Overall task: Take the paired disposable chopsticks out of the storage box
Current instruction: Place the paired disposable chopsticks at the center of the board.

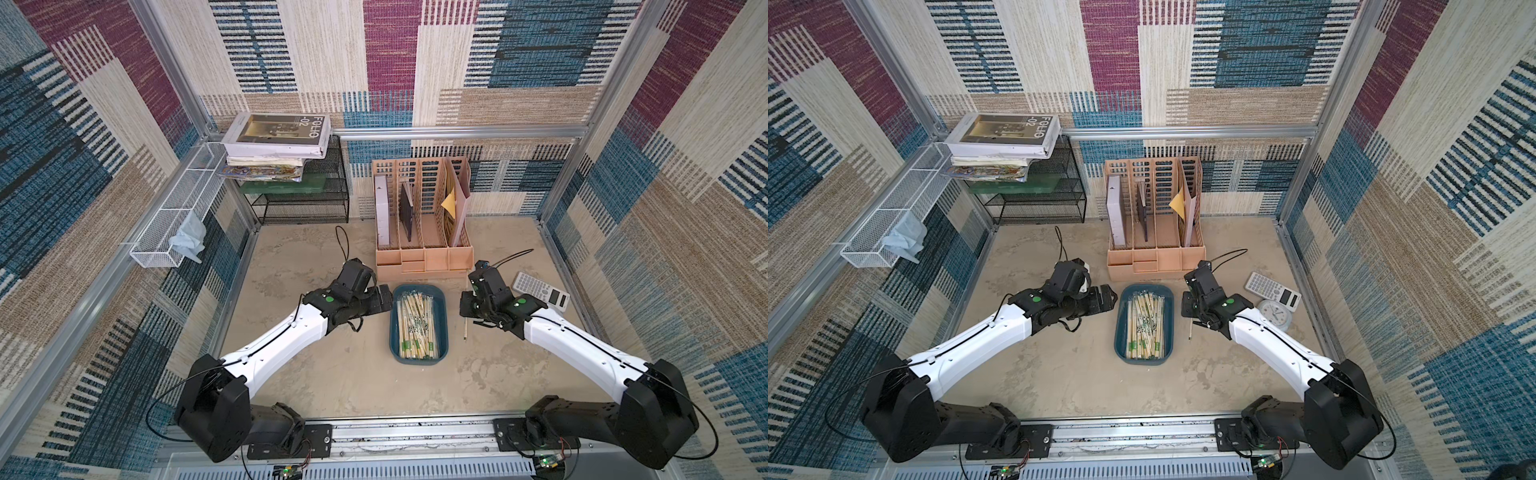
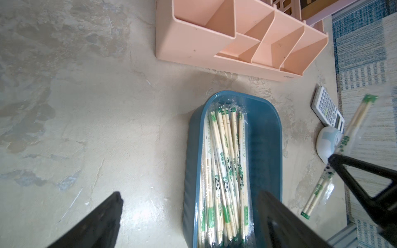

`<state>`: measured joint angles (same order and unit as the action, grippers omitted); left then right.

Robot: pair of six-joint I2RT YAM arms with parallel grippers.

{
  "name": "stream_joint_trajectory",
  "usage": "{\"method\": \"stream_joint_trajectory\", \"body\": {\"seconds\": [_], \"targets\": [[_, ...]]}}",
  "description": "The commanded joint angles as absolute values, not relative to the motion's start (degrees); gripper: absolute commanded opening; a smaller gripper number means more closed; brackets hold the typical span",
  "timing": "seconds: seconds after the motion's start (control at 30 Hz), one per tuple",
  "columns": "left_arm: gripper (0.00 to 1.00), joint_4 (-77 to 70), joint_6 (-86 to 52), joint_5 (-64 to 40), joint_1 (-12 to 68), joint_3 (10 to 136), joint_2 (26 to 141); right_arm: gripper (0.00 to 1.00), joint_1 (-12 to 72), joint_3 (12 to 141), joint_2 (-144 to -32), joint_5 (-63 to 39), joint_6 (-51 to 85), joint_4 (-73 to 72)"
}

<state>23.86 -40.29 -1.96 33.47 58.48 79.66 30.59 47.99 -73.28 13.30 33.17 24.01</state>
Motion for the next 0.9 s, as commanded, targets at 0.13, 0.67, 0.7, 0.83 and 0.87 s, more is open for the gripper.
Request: {"method": "stream_joint_trajectory", "body": {"seconds": [0.13, 0.67, 0.7, 0.83, 0.87], "targets": [[0.99, 24.0, -40.0, -1.9, 34.5, 59.4, 80.6, 0.0, 30.3, 46.2, -80.2, 13.7, 31.4, 20.6], [0.99, 24.4, -40.1, -1.3, 35.2, 59.5, 81.3, 0.25, 32.1, 48.4, -89.6, 14.6, 31.6, 17.8], [0.99, 24.4, -40.0, -1.3, 35.2, 59.5, 81.4, 0.28, 32.1, 48.4, -89.5, 14.7, 31.6, 18.0], [0.99, 24.6, -39.9, -1.1, 35.2, 59.5, 81.3, 0.47, 32.3, 48.3, -87.9, 14.8, 31.8, 18.4], [0.99, 24.6, -39.7, -1.1, 35.2, 59.5, 81.3, 0.47, 32.6, 48.3, -87.5, 14.8, 31.8, 18.5]]}}
